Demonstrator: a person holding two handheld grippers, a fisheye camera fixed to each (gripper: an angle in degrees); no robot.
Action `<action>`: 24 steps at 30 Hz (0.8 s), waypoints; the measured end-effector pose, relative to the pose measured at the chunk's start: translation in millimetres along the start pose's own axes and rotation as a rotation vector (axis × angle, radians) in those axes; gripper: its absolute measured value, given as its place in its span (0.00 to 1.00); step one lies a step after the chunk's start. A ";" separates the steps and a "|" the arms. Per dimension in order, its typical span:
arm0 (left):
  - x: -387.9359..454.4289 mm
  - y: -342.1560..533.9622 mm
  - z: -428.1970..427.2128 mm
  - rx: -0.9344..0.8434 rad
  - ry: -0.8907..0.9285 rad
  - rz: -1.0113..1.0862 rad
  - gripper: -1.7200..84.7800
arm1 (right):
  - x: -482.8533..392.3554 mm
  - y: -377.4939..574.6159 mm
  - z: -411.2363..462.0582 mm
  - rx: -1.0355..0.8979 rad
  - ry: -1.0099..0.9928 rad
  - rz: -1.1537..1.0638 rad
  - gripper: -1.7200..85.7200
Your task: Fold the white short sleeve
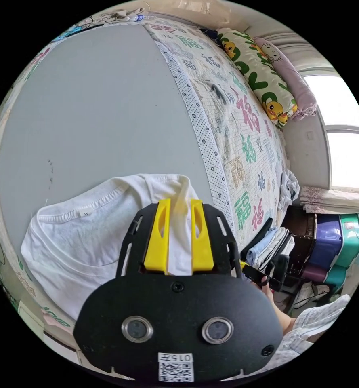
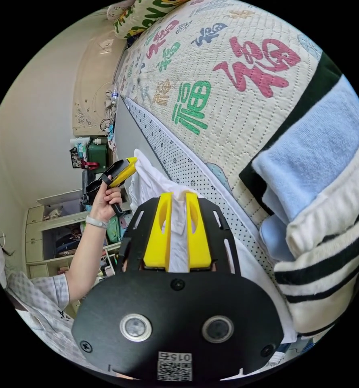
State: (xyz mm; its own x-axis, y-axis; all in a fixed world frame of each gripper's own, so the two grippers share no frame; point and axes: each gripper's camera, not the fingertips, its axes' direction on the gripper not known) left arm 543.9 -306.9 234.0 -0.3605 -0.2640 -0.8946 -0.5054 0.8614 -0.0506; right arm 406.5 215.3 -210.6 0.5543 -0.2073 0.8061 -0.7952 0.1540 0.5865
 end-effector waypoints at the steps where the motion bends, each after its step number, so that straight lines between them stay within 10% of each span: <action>1: -1.0 0.8 0.5 -0.004 0.010 0.004 0.11 | 0.6 -1.4 0.8 -0.003 0.001 0.002 0.09; 19: -23.2 22.8 -9.5 0.067 0.031 0.017 0.08 | -18.5 -9.0 -15.2 0.037 0.136 -0.063 0.07; 24: -51.5 102.7 -90.1 0.203 -0.059 0.014 0.10 | -92.3 16.4 -30.1 -0.024 0.257 -0.501 0.08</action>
State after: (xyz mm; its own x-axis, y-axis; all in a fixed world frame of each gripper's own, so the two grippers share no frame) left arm 440.0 -243.9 314.9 -0.3167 -0.2301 -0.9202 -0.3297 0.9363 -0.1207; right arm 349.7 266.0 -272.9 0.9072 -0.0189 0.4204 -0.4153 0.1204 0.9017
